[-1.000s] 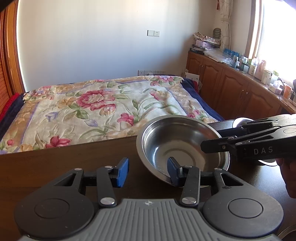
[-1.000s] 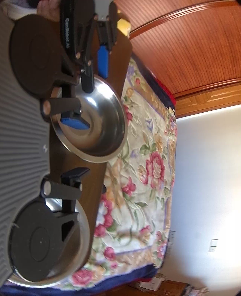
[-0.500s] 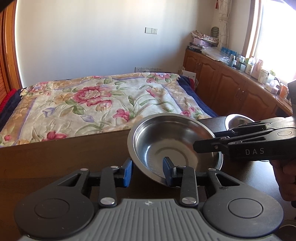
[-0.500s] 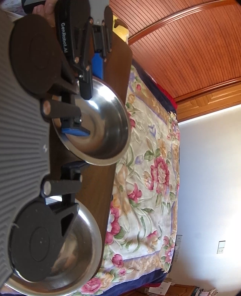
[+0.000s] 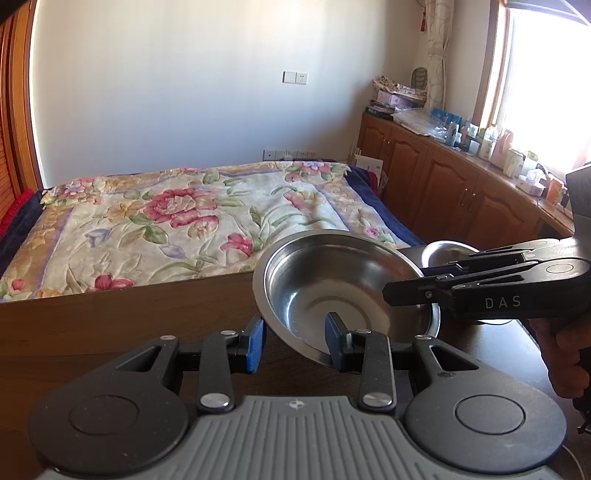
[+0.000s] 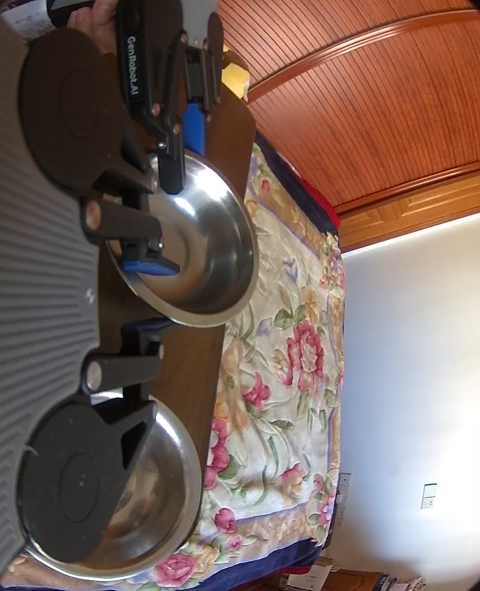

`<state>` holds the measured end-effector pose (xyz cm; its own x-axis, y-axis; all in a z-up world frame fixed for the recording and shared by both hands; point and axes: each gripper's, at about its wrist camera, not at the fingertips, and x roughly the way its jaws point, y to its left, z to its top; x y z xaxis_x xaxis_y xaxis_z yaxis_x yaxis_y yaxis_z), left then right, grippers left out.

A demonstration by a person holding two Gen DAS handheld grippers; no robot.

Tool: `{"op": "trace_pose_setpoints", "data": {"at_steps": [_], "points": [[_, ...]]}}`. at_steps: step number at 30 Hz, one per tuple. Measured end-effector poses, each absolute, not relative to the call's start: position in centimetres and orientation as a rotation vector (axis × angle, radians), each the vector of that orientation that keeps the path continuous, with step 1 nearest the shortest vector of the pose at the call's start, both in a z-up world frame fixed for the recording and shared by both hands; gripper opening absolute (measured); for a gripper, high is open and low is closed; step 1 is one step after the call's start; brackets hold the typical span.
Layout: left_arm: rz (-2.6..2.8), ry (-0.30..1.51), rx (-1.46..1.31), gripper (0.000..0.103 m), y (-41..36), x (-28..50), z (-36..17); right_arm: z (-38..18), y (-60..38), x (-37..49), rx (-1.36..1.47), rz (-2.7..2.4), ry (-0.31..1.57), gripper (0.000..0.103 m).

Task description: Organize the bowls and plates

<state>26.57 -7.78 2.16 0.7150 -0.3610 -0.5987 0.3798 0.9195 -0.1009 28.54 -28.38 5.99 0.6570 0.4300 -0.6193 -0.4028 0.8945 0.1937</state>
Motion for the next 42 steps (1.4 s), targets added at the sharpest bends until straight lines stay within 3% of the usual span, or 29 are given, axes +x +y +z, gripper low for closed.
{"op": "trace_pose_setpoints", "data": {"at_steps": [20,42], "points": [[-0.472,0.554,0.058,0.036,-7.5,18.8,6.7,10.4,-29.0,22.5,0.010,0.468,0.652,0.027],[-0.535,0.580,0.080,0.036,-6.8,10.7,4.2,9.2,-28.5,14.2,-0.014,0.470,0.695,0.027]]}}
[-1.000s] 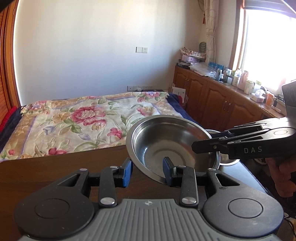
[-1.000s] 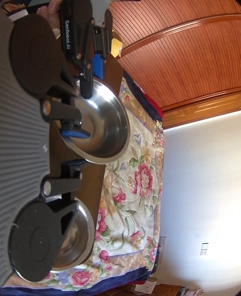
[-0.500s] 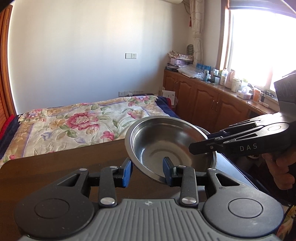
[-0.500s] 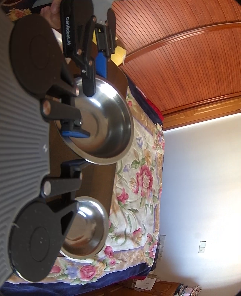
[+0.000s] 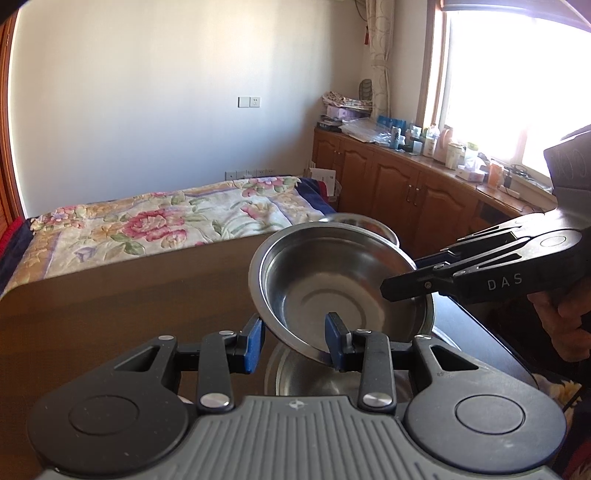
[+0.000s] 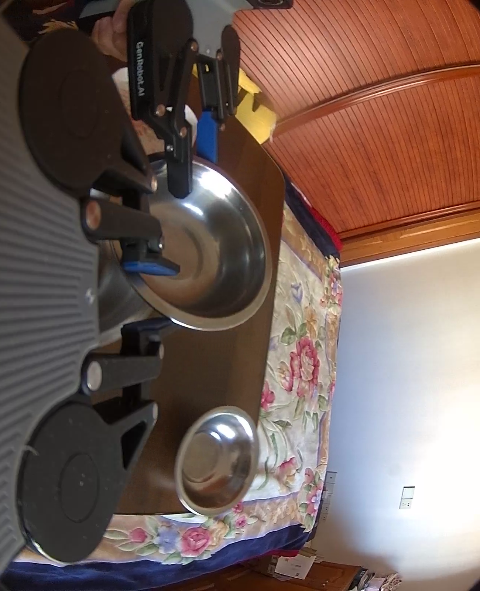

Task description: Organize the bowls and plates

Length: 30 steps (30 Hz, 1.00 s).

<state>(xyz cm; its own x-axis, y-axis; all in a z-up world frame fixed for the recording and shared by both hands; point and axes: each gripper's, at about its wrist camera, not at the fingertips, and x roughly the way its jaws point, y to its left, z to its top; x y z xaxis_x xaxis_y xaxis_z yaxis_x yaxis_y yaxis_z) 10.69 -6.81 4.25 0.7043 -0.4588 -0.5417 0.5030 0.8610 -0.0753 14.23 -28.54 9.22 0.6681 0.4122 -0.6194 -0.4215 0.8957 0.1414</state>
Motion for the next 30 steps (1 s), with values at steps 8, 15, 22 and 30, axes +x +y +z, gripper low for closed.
{"op": "trace_pose_setpoints", "data": {"at_steps": [8,15,22,30], "points": [[-0.554,0.621,0.094,0.036,-6.7,8.7,2.2,7.9,-28.4,11.7,-0.010,0.472,0.720,0.027],[-0.555,0.632,0.091,0.036,-6.5,7.4,1.5,7.1,-28.3,10.2,-0.005,0.474,0.739,0.027],[-0.543,0.626,0.097,0.036,-6.9,6.5,1.1,6.5,-28.6,9.5,0.028,0.465,0.729,0.025],[-0.553,0.632,0.123,0.036,-7.5,6.3,0.4,5.4,-29.8,9.5,0.121,0.427,0.712,0.018]]}}
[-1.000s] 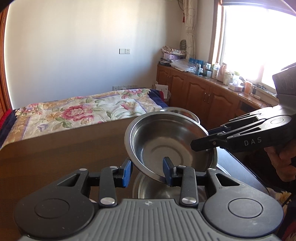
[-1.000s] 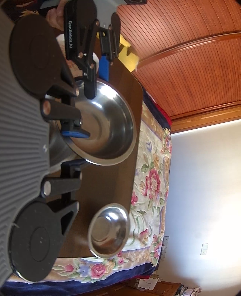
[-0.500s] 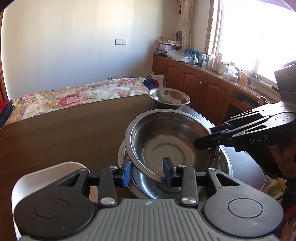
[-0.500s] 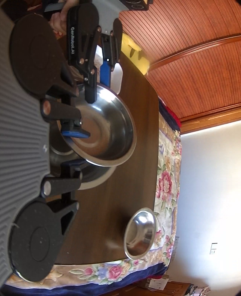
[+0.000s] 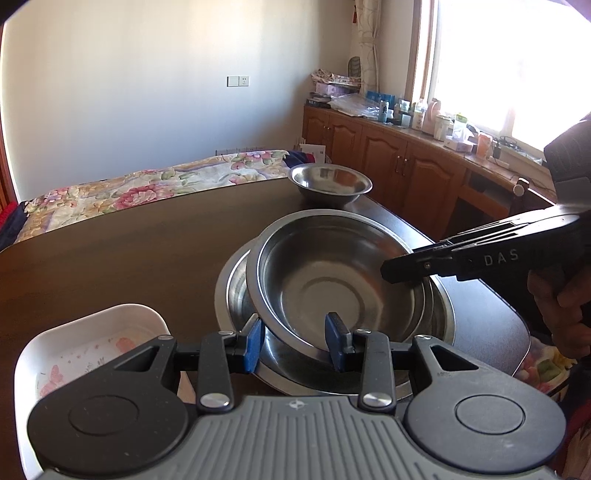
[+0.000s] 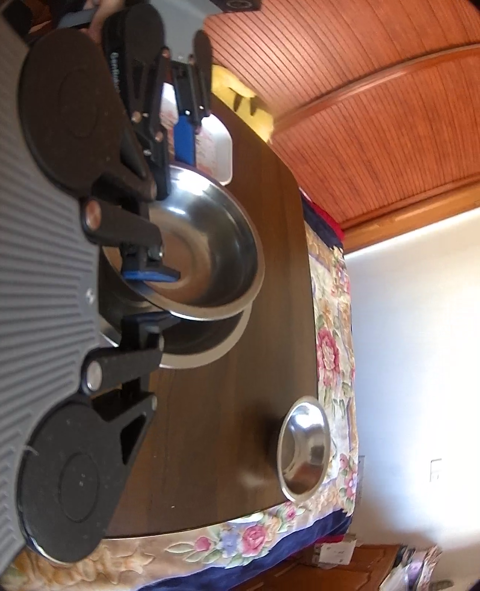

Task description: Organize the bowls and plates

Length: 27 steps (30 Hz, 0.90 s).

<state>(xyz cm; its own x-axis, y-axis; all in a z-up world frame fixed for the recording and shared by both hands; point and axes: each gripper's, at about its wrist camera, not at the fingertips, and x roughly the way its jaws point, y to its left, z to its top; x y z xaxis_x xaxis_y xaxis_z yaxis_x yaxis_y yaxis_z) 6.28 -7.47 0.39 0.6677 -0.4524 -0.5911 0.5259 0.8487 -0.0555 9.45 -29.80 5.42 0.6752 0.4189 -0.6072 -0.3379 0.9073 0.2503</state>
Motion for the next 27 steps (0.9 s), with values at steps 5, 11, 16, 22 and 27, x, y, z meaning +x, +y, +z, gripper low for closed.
{"op": "trace_pose_setpoints", "data": {"at_steps": [5,11,16,22,27], "points": [[-0.563,0.637,0.128,0.036,-7.4,6.3,0.1,4.8,-30.2,9.8,0.138,0.432,0.725,0.017],[-0.560,0.635,0.106,0.036,-7.2,6.4,0.1,4.9,-29.9,9.8,0.107,0.423,0.721,0.014],[-0.550,0.630,0.094,0.036,-6.8,6.5,0.1,5.1,-29.4,9.7,0.040,0.413,0.719,0.011],[-0.541,0.625,0.097,0.036,-7.0,6.6,0.2,5.3,-28.5,10.0,-0.046,0.395,0.719,0.010],[-0.529,0.610,0.084,0.036,-6.5,6.8,0.7,5.5,-27.4,9.9,-0.133,0.382,0.702,0.011]]}}
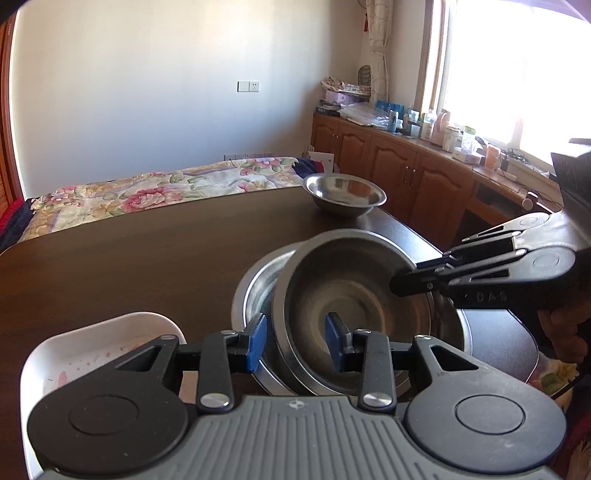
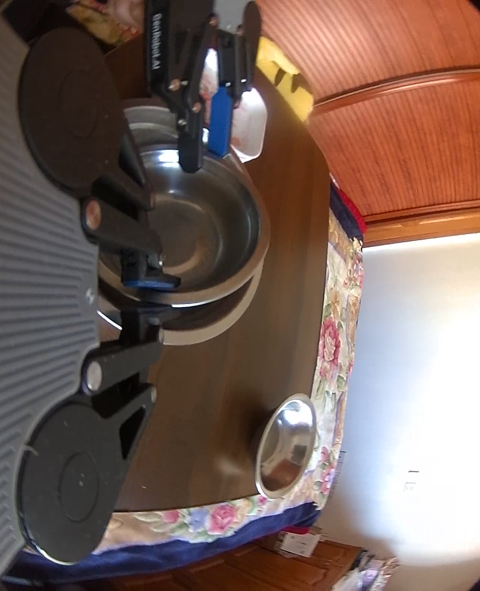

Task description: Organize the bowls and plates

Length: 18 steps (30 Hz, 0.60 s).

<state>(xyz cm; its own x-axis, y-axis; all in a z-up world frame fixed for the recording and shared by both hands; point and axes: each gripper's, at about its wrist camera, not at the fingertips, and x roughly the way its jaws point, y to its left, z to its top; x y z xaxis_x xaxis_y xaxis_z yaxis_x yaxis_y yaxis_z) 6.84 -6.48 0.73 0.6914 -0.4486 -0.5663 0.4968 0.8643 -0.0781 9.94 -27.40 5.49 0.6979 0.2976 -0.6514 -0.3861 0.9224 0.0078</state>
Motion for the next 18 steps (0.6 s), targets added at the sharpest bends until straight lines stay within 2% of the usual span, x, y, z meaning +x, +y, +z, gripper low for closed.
{"op": "trace_pose_setpoints", "data": {"at_steps": [11,18], "points": [[-0.514,0.583,0.046,0.036,-5.8,7.1,1.7,5.6,-25.4,10.4,-0.286,0.342,0.687,0.013],[-0.516,0.579,0.040,0.036,-5.7,7.3,1.8,6.9,-26.0,9.8,-0.243,0.346,0.633,0.013]]}}
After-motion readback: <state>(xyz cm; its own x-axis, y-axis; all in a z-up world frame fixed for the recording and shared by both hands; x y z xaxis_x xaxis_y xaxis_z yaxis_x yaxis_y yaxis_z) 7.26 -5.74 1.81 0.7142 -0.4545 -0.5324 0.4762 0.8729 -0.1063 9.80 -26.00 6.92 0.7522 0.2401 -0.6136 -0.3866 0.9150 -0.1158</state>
